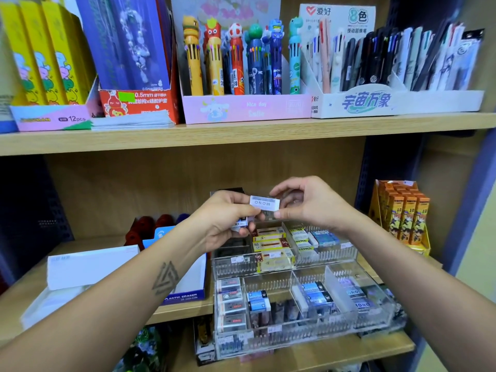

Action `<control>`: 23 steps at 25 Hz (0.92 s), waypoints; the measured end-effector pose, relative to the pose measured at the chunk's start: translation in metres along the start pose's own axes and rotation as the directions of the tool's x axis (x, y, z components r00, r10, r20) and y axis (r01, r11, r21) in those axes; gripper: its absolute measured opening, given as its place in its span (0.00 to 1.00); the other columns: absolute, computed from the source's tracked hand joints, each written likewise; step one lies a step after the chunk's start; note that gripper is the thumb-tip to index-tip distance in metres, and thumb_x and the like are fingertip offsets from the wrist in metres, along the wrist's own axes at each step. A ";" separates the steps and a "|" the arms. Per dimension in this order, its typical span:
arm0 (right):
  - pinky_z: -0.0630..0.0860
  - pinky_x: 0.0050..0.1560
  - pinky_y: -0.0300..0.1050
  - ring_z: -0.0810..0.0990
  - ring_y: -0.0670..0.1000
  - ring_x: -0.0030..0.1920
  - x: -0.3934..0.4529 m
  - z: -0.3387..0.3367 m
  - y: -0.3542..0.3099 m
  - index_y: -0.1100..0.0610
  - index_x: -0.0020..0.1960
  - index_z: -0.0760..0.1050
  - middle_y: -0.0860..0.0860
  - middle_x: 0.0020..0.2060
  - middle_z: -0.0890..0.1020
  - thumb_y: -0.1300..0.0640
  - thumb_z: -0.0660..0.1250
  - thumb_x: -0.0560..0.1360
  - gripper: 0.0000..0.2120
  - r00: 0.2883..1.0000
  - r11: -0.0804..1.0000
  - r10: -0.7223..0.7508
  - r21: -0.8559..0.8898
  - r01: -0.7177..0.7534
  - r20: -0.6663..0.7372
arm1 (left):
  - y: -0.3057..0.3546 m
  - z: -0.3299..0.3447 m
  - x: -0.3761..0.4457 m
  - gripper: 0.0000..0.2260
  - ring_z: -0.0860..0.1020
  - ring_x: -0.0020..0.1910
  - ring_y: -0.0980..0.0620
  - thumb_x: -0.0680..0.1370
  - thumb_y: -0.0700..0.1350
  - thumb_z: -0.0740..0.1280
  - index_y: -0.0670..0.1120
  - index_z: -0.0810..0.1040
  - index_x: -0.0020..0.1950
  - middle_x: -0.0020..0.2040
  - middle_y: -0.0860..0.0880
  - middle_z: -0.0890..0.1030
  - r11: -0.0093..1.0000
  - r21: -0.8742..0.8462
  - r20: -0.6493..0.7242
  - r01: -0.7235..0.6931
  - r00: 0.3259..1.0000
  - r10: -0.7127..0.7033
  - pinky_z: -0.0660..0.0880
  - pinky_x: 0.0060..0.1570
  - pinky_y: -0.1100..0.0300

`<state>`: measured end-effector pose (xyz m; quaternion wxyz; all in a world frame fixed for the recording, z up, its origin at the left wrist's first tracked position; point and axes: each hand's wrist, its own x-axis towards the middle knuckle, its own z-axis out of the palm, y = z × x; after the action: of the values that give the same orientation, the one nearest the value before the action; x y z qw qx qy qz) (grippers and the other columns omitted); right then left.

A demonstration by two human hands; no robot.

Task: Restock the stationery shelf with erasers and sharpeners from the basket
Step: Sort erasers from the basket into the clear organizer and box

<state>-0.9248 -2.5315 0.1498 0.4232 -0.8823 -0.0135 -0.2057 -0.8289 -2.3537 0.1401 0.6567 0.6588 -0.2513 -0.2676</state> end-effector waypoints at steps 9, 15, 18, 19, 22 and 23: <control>0.77 0.46 0.41 0.81 0.46 0.46 -0.015 -0.022 0.025 0.50 0.56 0.82 0.46 0.48 0.82 0.59 0.75 0.73 0.12 0.999 0.869 0.025 -0.493 -0.040 -0.036 | -0.008 0.027 0.007 0.08 0.74 0.26 0.51 0.77 0.34 0.69 0.30 0.78 0.53 0.40 0.34 0.79 0.996 0.054 0.001 0.070 0.998 -0.070 0.69 0.20 0.65; 0.78 0.44 0.33 0.83 0.40 0.42 -0.055 -0.067 0.033 0.54 0.48 0.85 0.46 0.41 0.86 0.61 0.77 0.71 0.07 0.978 0.896 0.171 -0.431 -0.103 0.120 | -0.009 0.059 0.015 0.06 0.70 0.21 0.52 0.80 0.40 0.66 0.40 0.76 0.43 0.31 0.42 0.75 0.980 0.049 0.051 0.190 0.980 -0.193 0.62 0.17 0.69; 0.75 0.40 0.29 0.82 0.38 0.40 -0.077 -0.078 0.037 0.53 0.48 0.85 0.43 0.39 0.85 0.60 0.78 0.71 0.07 0.958 0.835 0.236 -0.538 -0.115 0.161 | -0.011 0.081 0.012 0.11 0.66 0.18 0.55 0.83 0.48 0.62 0.43 0.74 0.44 0.29 0.46 0.72 0.968 0.067 0.139 0.242 0.958 -0.249 0.58 0.16 0.71; 0.74 0.40 0.30 0.82 0.38 0.41 -0.083 -0.078 0.040 0.53 0.48 0.85 0.43 0.39 0.85 0.60 0.77 0.71 0.07 0.952 0.807 0.259 -0.578 -0.121 0.163 | -0.011 0.088 0.009 0.12 0.67 0.19 0.55 0.83 0.50 0.61 0.44 0.74 0.45 0.29 0.46 0.72 0.959 0.065 0.164 0.274 0.946 -0.281 0.59 0.16 0.70; 0.74 0.43 0.36 0.82 0.44 0.43 -0.097 -0.070 0.048 0.54 0.47 0.84 0.44 0.39 0.83 0.60 0.77 0.72 0.06 0.940 0.738 0.302 -0.663 -0.127 0.156 | -0.012 0.098 -0.002 0.08 0.71 0.26 0.52 0.80 0.46 0.63 0.42 0.73 0.53 0.34 0.43 0.75 0.930 0.025 0.247 0.366 0.900 -0.360 0.67 0.19 0.67; 0.74 0.44 0.38 0.81 0.45 0.43 -0.100 -0.065 0.051 0.55 0.47 0.84 0.44 0.38 0.82 0.60 0.76 0.72 0.05 0.942 0.719 0.300 -0.685 -0.120 0.150 | -0.014 0.099 -0.005 0.08 0.73 0.29 0.51 0.78 0.43 0.63 0.41 0.71 0.55 0.36 0.42 0.76 0.922 0.006 0.285 0.388 0.883 -0.373 0.70 0.22 0.65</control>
<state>-1.0292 -2.5985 0.1108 0.0954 -0.9889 0.1084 -0.0339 -0.9004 -2.4221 0.1269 0.5658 0.6336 -0.2005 -0.4881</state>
